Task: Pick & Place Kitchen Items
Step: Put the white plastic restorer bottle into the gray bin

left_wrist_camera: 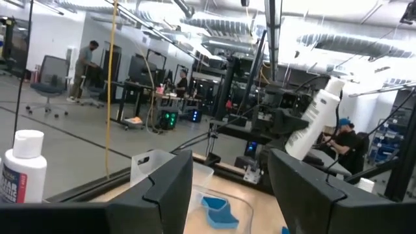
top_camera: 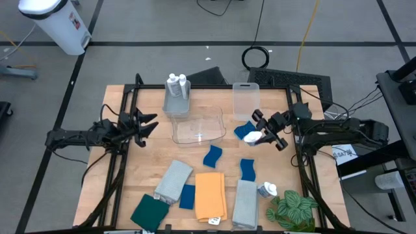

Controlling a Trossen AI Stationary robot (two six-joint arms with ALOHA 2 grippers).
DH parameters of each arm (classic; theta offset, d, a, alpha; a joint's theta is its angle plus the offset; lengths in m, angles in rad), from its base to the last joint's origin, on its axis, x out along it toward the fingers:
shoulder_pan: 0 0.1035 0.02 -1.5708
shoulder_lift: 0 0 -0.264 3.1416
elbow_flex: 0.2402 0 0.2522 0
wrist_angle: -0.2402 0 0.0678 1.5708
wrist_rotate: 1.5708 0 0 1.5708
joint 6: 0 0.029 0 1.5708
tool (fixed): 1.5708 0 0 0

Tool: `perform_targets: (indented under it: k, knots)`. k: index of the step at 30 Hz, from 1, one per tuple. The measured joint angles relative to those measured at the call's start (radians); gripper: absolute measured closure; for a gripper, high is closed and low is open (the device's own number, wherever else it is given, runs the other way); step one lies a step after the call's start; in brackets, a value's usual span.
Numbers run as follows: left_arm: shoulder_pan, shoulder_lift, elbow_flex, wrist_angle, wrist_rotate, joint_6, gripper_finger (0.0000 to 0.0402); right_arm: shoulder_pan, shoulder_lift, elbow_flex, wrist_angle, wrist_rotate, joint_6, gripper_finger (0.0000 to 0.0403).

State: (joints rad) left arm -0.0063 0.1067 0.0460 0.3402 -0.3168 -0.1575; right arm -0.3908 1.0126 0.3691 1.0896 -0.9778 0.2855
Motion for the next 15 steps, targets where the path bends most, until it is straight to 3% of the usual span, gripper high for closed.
perform_targets:
  k: [3,15]
  knots:
    - [0.0,0.031,0.0,0.024,0.0,0.0,0.0195,0.0,0.0,0.0,-0.013,0.016,-0.004,0.0309]
    - [0.0,0.174,0.0,0.106,-0.008,-0.033,0.0194,0.044,0.0,0.0,-0.116,0.251,-0.074,0.0309]
